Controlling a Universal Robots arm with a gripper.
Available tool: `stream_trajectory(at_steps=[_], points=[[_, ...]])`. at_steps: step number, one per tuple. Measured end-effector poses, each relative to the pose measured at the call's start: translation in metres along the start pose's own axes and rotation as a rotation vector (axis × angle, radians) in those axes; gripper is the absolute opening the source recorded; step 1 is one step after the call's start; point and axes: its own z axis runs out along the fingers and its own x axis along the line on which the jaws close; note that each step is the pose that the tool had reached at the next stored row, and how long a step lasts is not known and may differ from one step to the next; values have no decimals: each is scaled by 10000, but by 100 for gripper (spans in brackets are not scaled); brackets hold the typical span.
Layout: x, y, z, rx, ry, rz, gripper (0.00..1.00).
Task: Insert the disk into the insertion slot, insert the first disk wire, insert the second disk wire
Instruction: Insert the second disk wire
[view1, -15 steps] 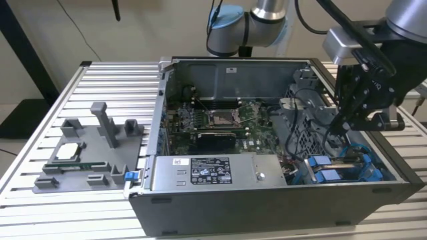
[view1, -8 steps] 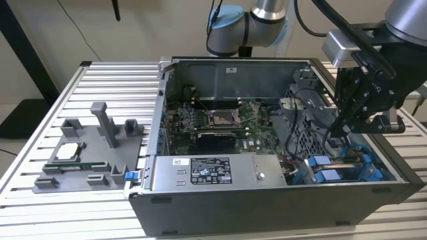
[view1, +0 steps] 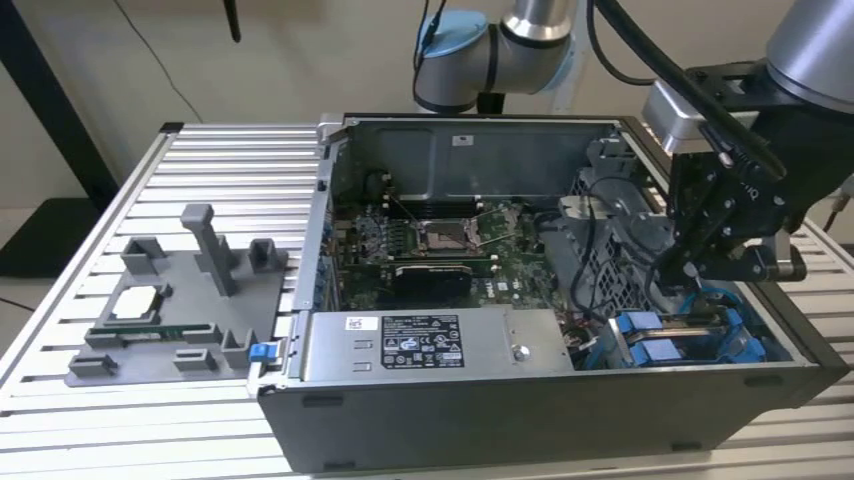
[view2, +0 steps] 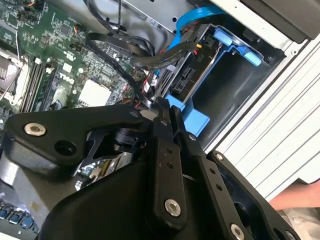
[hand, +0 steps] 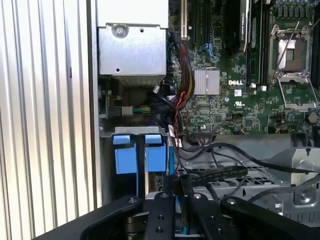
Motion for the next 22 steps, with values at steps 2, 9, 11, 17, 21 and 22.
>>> stream_trajectory(at_steps=[2,9,11,17,21,22], points=[[2,0,9,-1,7,0,0],[3,0,19,-1,4,-1,0],[4,0,24,-1,6,0,0],[7,0,52,-1,6,0,0],[10,-2,81,-1,7,0,0],[11,-4,90,-1,8,0,0]])
